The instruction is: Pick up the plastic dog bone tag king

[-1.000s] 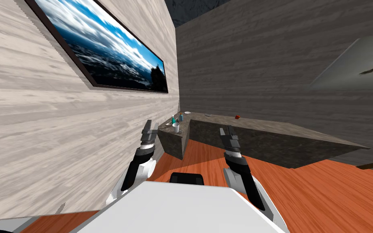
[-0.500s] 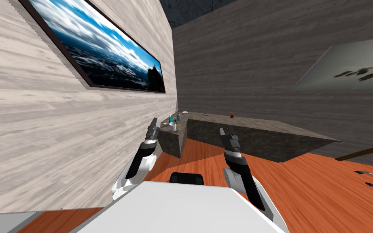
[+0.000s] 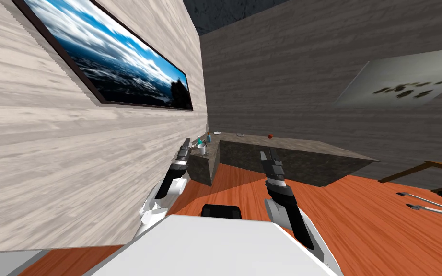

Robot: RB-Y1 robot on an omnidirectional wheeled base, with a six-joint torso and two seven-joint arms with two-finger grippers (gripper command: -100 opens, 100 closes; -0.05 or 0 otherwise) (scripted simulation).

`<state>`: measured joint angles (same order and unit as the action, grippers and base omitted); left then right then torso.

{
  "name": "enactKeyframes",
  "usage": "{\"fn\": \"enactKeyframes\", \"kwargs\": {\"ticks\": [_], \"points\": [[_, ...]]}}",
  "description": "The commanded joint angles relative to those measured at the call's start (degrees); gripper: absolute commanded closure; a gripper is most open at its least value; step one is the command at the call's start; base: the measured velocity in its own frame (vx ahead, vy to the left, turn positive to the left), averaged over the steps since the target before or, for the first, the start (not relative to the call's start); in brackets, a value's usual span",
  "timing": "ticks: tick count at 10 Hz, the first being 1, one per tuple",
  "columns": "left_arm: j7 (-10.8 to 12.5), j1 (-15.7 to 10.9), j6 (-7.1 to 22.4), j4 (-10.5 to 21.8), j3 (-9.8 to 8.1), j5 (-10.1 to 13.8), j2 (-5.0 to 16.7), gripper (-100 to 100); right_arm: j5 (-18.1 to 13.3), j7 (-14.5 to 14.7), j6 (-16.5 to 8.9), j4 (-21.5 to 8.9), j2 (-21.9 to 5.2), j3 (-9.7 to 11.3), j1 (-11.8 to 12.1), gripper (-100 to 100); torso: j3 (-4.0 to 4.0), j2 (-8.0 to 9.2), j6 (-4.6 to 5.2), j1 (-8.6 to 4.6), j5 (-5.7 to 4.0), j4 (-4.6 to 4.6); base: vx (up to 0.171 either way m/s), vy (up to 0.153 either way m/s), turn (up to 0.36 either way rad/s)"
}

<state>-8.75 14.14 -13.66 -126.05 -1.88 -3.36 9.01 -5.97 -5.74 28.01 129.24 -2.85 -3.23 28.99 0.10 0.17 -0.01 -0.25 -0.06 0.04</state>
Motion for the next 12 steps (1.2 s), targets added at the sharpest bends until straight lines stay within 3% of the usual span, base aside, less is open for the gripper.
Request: {"fn": "enactKeyframes", "kwargs": {"ticks": [1, 4, 5, 6, 9, 11, 12], "points": [[-0.72, -2.30, 2.86, 1.32, -0.51, -0.82, 0.21, -100, 0.00, 0.00, 0.00, 0.00, 0.00, 0.00, 0.00, 0, 0.00, 0.00, 0.00, 0.00, 0.00, 0.00, -0.030, -0.073, -0.063], [-1.25, -4.38, 6.81, 2.52, -1.13, -1.47, 0.52, -100, 0.00, 0.00, 0.00, 0.00, 0.00, 0.00, 0.00, 0, 0.00, 0.01, 0.01, 0.01, 0.01, 0.00, -0.039, -0.061, -0.041], [-1.80, -6.49, 8.84, 3.83, -1.80, -2.15, 0.80, -100, 0.00, 0.00, 0.00, 0.00, 0.00, 0.00, 0.00, 0, -0.01, -0.02, 0.00, 0.04, 0.01, -0.01, -0.019, -0.077, -0.066], [-1.80, -6.49, 10.13, 3.83, -1.80, -2.15, 0.80, -100, 0.00, 0.00, 0.00, 0.00, 0.00, 0.00, 0.00, 0, -0.05, -0.07, 0.01, -0.01, 0.00, -0.02, -0.019, -0.069, -0.039], [-2.88, -10.81, 15.00, 6.83, -3.25, -3.52, 1.31, -100, 0.00, 0.00, 0.00, 0.00, 0.00, 0.00, 0.00, 0, -0.04, -0.06, -0.01, 0.03, 0.00, -0.02, -0.026, -0.070, -0.059], [-2.88, -10.81, 17.22, 6.83, -3.25, -3.52, 1.31, -100, 0.00, 0.00, 0.00, 0.00, 0.00, 0.00, 0.00, 0, -0.05, -0.08, -0.01, 0.08, 0.01, -0.02, -0.015, -0.038, -0.023], [-3.42, -12.97, 19.52, 8.53, -4.03, -4.21, 1.56, -100, 0.00, 0.00, 0.00, 0.00, -0.01, -0.01, 0.01, 0, -0.05, -0.09, -0.02, 0.17, 0.04, -0.02, -0.013, -0.056, -0.067]]}}
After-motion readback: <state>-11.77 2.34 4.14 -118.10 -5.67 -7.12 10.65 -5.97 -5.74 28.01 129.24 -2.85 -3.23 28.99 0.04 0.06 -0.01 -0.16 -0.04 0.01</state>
